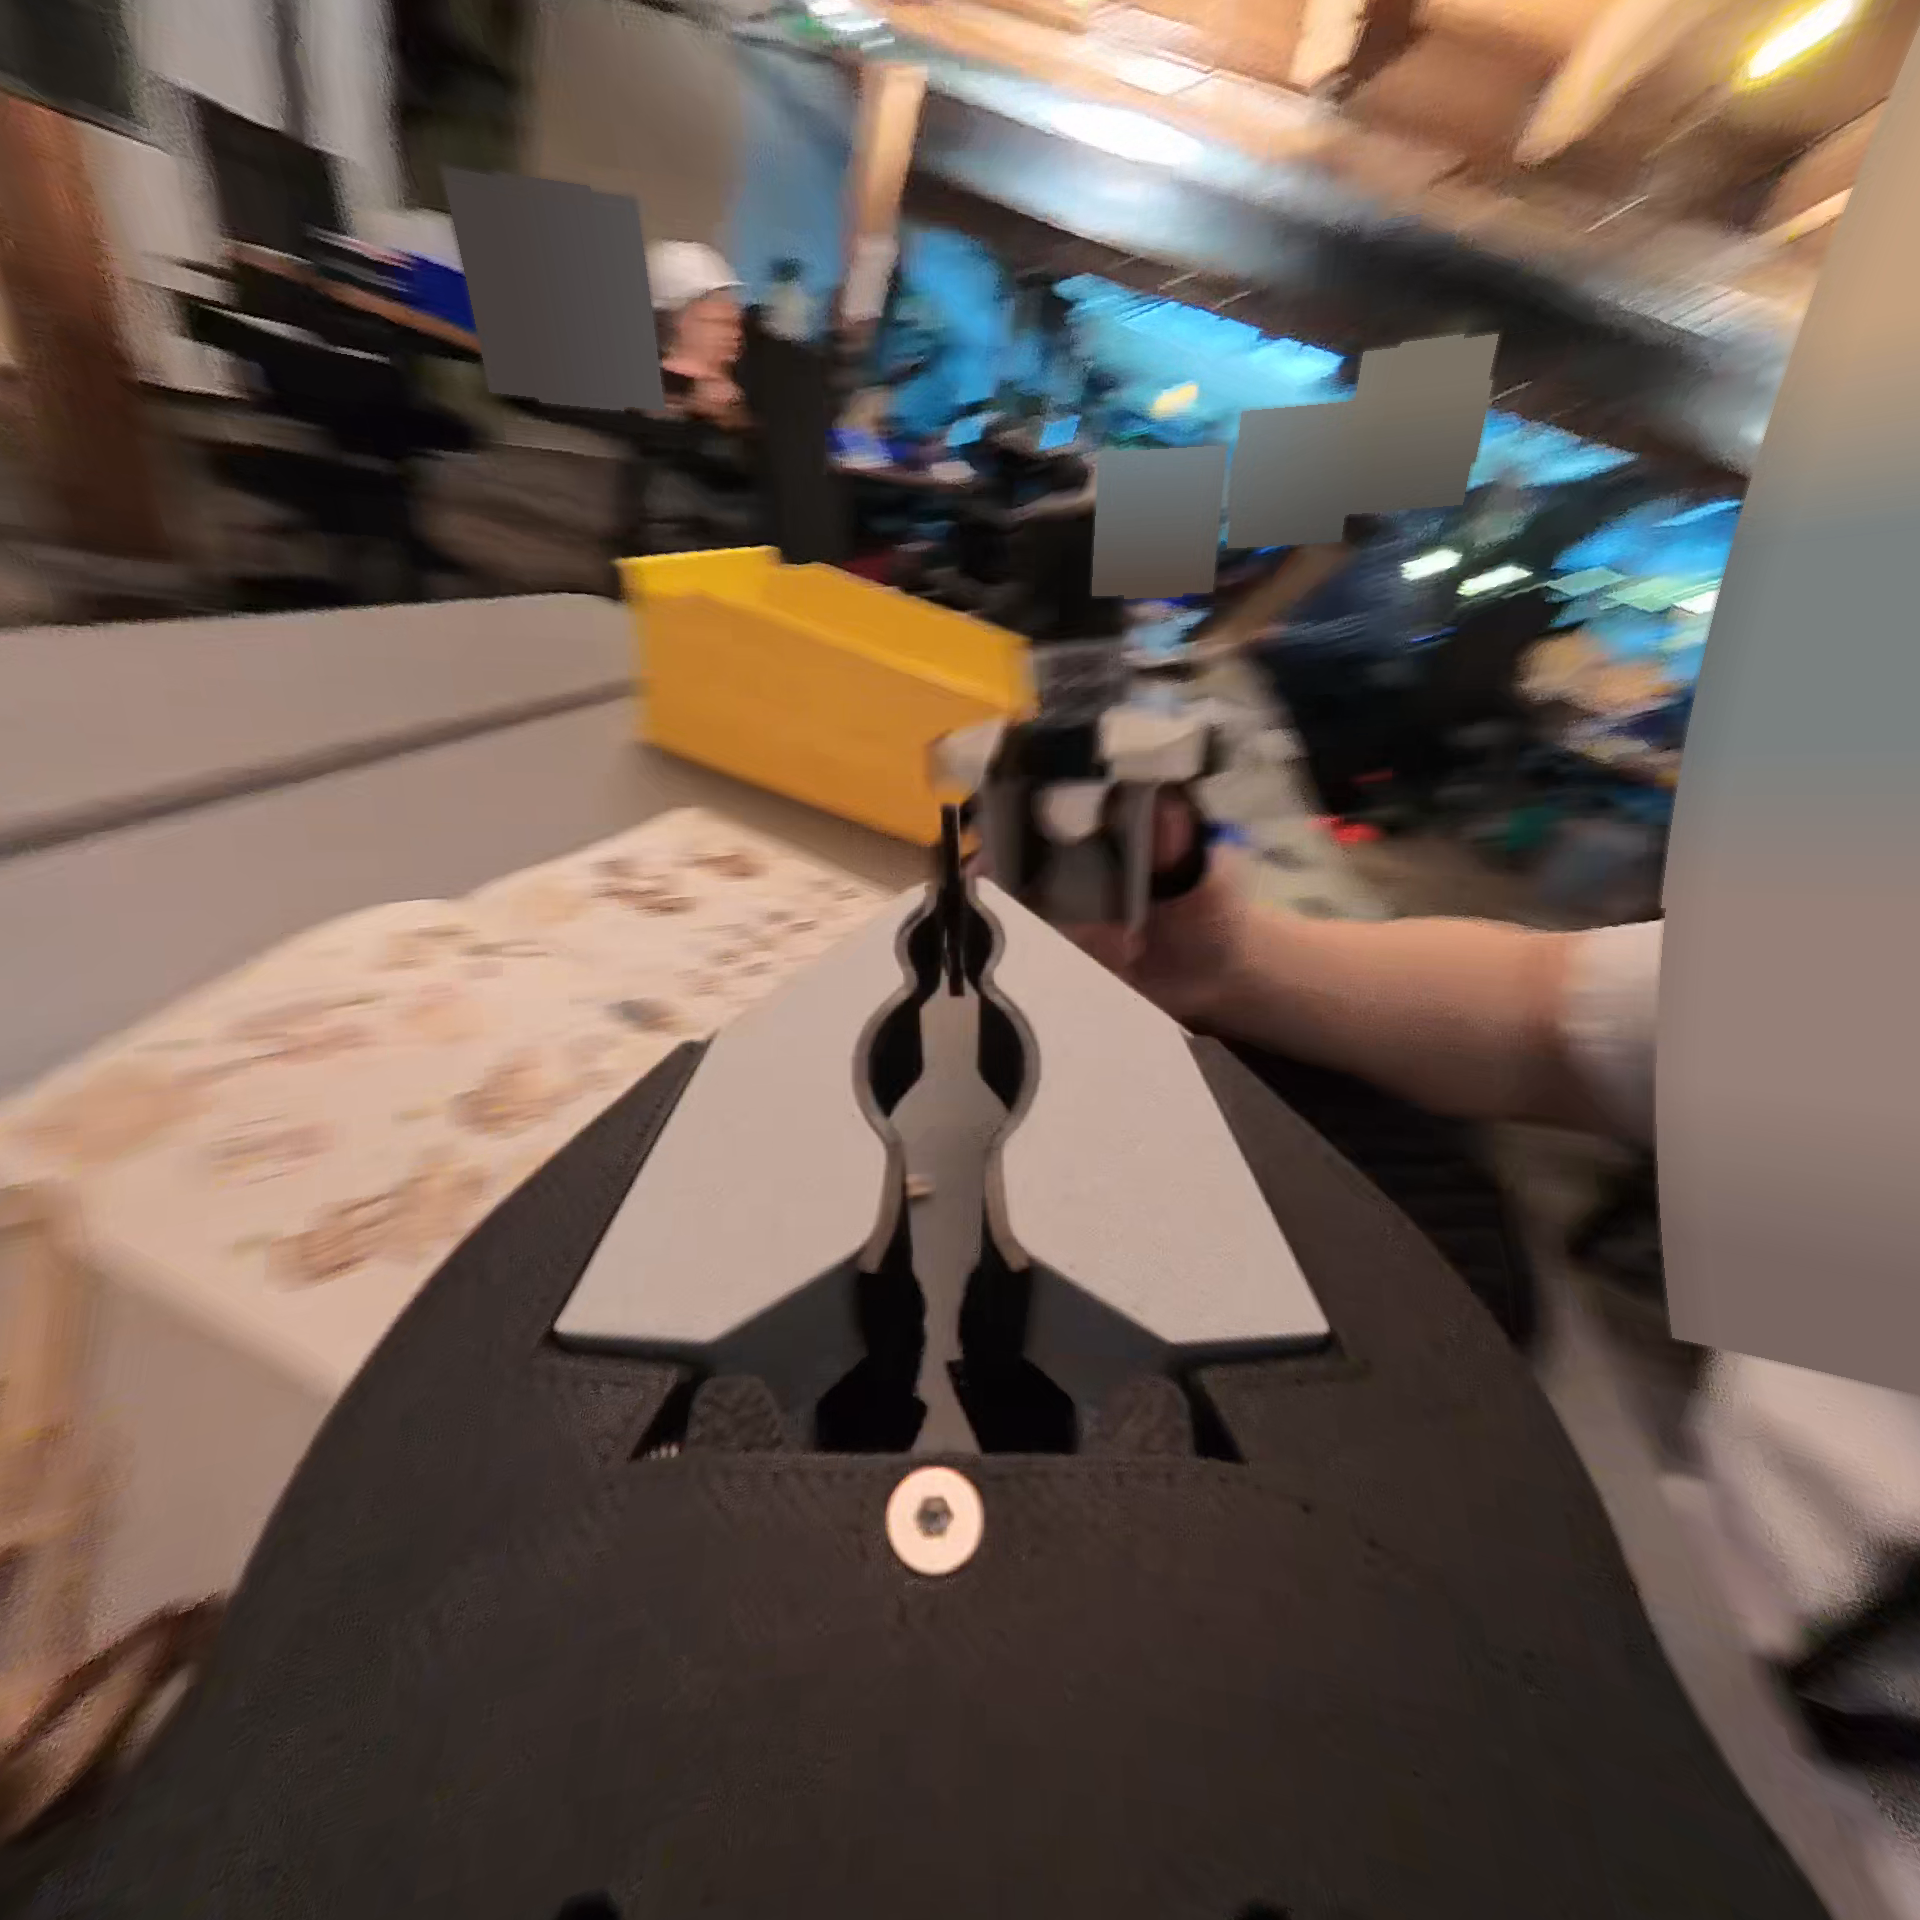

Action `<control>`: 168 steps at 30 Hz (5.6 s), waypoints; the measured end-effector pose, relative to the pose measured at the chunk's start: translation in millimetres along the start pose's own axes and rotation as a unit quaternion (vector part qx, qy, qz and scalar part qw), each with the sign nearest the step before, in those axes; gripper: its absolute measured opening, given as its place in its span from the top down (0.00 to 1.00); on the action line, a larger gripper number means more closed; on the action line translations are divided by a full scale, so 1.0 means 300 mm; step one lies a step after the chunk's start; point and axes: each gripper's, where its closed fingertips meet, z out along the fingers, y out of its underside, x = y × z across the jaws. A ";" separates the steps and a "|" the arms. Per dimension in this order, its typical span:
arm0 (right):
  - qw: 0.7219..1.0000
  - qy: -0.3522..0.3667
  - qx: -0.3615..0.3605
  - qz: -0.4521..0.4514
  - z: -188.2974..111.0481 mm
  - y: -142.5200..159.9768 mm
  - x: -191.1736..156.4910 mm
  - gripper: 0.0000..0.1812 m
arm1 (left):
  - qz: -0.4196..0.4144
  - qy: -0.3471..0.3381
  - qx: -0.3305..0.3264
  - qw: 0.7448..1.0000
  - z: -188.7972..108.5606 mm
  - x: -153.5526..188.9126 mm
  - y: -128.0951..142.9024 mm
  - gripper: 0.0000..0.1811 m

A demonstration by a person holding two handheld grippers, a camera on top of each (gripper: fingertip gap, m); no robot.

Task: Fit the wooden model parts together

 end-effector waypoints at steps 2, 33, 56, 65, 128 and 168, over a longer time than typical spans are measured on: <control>0.988 0.092 -0.059 -0.106 -0.007 -0.026 0.059 0.90 | 0.049 -0.083 -0.019 0.995 -0.005 -0.060 0.017 1.00; 0.707 0.140 -0.351 -0.598 0.006 0.093 0.235 0.96 | -0.157 -0.075 -0.019 0.985 0.009 -0.116 0.093 0.89; 0.709 0.103 -0.384 -0.582 -0.042 0.090 0.523 0.96 | -0.092 -0.078 -0.084 0.989 0.030 -0.101 0.153 0.95; 0.695 0.095 -0.424 -0.572 -0.049 0.114 0.541 0.96 | -0.033 -0.111 -0.118 0.986 0.029 -0.109 0.180 0.95; 0.756 0.057 -0.267 -0.595 -0.011 0.093 0.382 0.96 | -0.090 -0.115 -0.126 0.981 0.007 -0.145 0.199 0.96; 0.772 0.064 -0.227 -0.591 -0.004 0.058 0.352 0.96 | -0.053 -0.125 -0.136 0.981 -0.001 -0.150 0.191 0.95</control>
